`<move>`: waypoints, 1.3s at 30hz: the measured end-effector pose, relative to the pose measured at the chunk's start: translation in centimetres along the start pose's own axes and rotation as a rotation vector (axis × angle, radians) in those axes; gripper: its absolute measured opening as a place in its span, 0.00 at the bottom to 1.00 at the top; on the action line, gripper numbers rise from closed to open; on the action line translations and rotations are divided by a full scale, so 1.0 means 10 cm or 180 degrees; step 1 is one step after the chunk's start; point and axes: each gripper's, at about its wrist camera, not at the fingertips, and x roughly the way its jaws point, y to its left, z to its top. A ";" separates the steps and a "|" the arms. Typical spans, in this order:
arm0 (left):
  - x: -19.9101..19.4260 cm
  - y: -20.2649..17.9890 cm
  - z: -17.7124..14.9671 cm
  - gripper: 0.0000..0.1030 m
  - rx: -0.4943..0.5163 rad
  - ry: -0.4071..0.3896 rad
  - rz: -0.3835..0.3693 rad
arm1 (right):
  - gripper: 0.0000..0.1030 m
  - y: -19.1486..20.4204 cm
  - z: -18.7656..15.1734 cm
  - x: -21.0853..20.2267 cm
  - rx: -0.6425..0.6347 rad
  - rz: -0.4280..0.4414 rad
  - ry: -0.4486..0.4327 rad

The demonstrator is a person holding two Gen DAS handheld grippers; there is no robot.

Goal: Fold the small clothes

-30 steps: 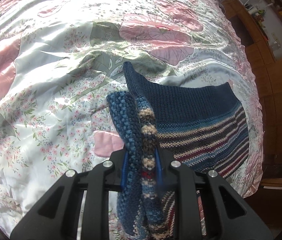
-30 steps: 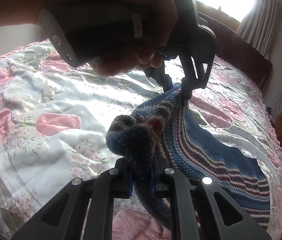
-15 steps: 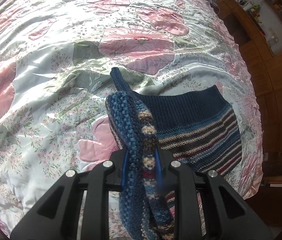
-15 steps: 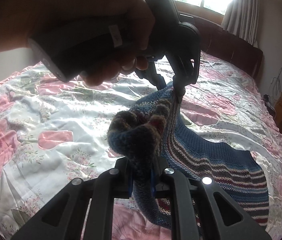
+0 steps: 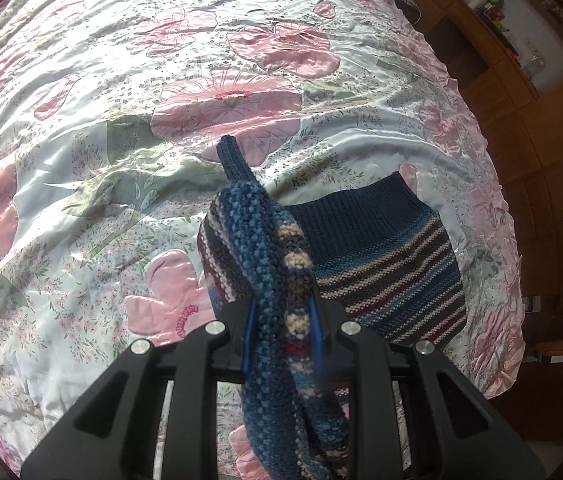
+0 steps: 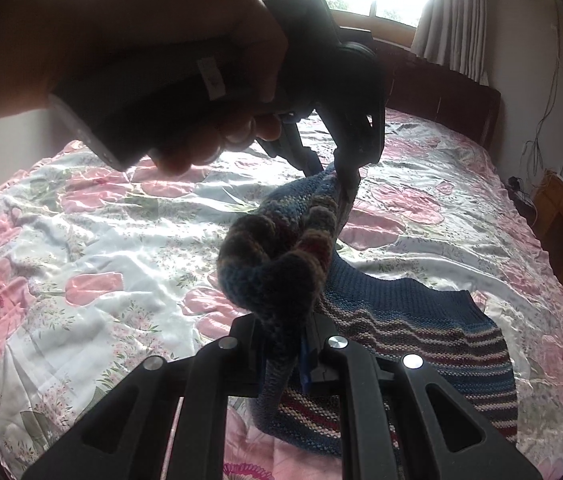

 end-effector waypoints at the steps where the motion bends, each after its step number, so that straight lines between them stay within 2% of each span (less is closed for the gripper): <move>1: 0.01 -0.04 0.01 0.20 0.0012 -0.0001 0.0003 | 0.12 -0.04 -0.01 -0.01 0.0016 -0.0002 -0.0006; 20: 0.37 -0.96 0.22 0.20 0.0285 0.0051 0.0033 | 0.12 -0.90 -0.33 -0.19 0.0414 -0.0091 -0.0052; 39: 1.06 -1.85 0.34 0.20 0.0475 0.0221 0.0039 | 0.12 -1.78 -0.88 -0.26 0.0906 -0.0074 -0.0031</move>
